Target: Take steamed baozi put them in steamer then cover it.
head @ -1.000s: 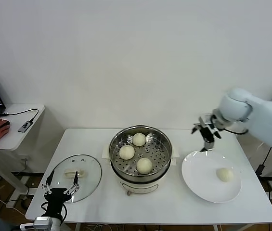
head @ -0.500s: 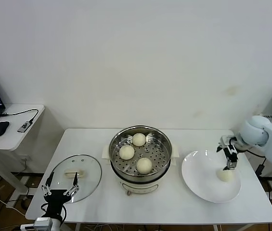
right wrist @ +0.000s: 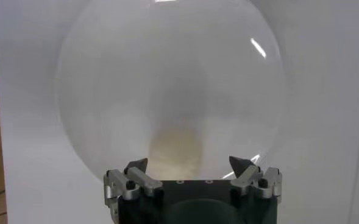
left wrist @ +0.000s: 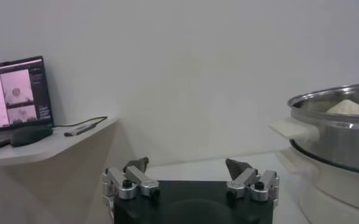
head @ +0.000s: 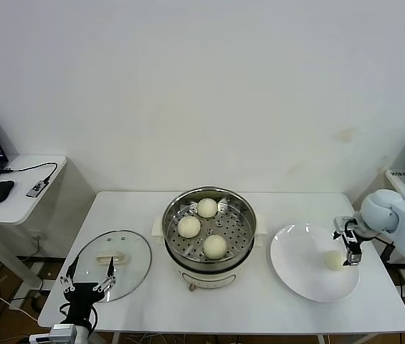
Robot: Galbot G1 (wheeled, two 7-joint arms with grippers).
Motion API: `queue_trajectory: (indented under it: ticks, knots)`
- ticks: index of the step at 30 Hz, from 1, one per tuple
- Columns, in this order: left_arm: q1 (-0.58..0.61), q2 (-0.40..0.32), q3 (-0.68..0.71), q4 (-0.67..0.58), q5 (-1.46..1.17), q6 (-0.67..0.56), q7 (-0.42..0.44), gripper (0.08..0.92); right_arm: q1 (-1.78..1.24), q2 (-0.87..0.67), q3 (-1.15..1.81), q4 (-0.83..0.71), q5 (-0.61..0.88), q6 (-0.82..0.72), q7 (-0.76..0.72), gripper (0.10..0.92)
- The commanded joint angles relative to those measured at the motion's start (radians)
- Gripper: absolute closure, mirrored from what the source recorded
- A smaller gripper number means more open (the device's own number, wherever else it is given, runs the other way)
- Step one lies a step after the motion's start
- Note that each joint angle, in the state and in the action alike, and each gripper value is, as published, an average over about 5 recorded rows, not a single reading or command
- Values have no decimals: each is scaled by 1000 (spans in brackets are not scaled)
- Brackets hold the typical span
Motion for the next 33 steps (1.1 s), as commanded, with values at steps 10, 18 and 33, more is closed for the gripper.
queue_trajectory:
  ticks: [10, 18, 33]
  knots:
    - [1, 0, -1, 1, -2, -1, 0, 177, -90, 64, 78, -74, -44, 8, 34, 220]
    - [1, -3, -1, 2, -2, -1, 0, 177, -92, 73, 77, -85, -56, 7, 26, 310]
    - [-2, 0, 4, -1, 0, 0, 0, 177, -19, 33, 39, -30, -7, 17, -14, 446]
